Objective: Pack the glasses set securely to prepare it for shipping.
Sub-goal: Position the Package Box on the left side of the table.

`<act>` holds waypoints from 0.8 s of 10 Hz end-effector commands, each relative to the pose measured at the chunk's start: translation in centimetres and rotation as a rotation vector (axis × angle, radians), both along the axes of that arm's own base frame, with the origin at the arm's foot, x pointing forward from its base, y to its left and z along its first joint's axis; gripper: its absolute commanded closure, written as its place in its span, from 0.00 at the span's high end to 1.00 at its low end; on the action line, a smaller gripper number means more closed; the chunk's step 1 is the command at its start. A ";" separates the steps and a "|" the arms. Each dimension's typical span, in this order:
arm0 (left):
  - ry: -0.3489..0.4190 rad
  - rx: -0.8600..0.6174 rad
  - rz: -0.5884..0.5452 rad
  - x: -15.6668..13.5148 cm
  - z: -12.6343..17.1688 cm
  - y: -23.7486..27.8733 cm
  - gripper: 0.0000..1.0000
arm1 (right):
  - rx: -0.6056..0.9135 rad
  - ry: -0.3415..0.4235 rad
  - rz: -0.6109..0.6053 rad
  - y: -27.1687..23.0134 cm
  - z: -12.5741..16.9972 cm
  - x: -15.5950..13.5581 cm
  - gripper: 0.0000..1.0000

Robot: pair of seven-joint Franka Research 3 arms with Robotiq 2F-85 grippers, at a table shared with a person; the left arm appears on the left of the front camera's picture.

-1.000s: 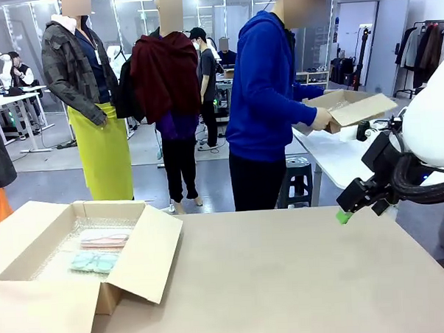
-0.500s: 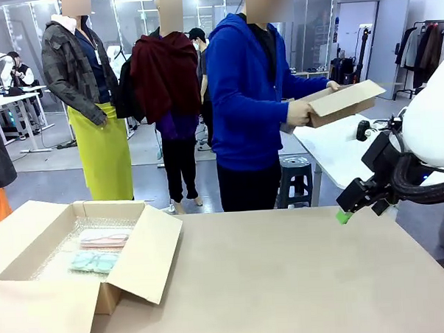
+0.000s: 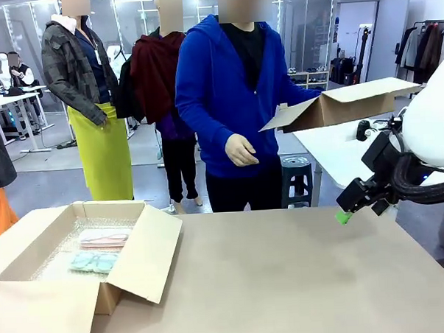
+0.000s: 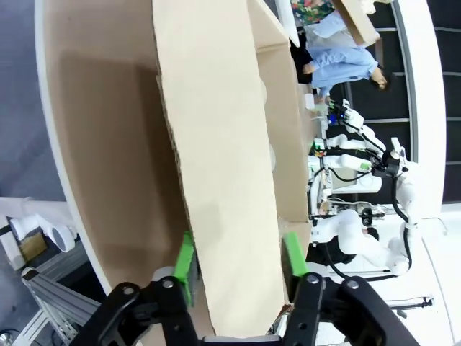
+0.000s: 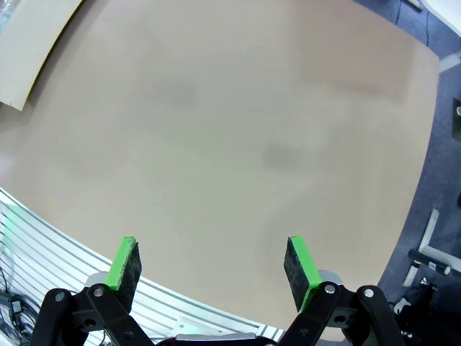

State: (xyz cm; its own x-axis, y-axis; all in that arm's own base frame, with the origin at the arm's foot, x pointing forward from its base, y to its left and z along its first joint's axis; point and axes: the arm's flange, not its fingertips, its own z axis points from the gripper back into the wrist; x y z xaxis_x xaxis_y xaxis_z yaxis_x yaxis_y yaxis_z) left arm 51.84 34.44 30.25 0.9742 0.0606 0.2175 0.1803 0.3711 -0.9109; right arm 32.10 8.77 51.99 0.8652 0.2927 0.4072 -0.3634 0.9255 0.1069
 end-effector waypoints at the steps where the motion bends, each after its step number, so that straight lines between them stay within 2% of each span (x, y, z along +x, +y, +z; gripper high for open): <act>1: -0.055 0.080 0.004 -0.9 2.5 -0.7 1.00 | -0.006 -0.005 0.003 0.0 0.1 0.0 1.00; 2: -0.109 0.134 0.005 -0.7 5.1 -0.7 1.00 | -0.006 -0.005 0.003 0.0 0.1 0.0 1.00; 3: -0.269 0.342 -0.053 -1.1 8.9 -2.5 0.97 | -0.006 -0.005 0.003 0.0 0.1 0.0 1.00; 4: -0.424 0.351 -0.160 -2.2 13.6 -5.9 0.97 | -0.006 -0.005 0.003 0.0 0.1 0.0 1.00; 5: -0.541 0.456 -0.271 -4.4 17.0 -10.6 0.97 | -0.006 -0.005 0.003 0.0 0.1 0.0 1.00; 6: -0.610 0.571 -0.369 -6.2 19.0 -15.7 0.97 | -0.006 -0.005 0.003 0.0 0.1 0.0 1.00; 8: -0.670 0.704 -0.494 -9.0 20.2 -23.4 0.97 | -0.006 -0.005 0.003 0.0 0.1 0.0 1.00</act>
State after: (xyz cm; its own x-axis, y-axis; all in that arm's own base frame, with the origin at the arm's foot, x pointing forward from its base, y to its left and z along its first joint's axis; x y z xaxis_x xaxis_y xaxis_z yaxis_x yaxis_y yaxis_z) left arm 45.88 14.45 53.07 0.5656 -0.6338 0.5277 0.8217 0.4874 -0.2954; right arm 32.11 8.75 51.98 0.8654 0.2926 0.4068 -0.3635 0.9253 0.1078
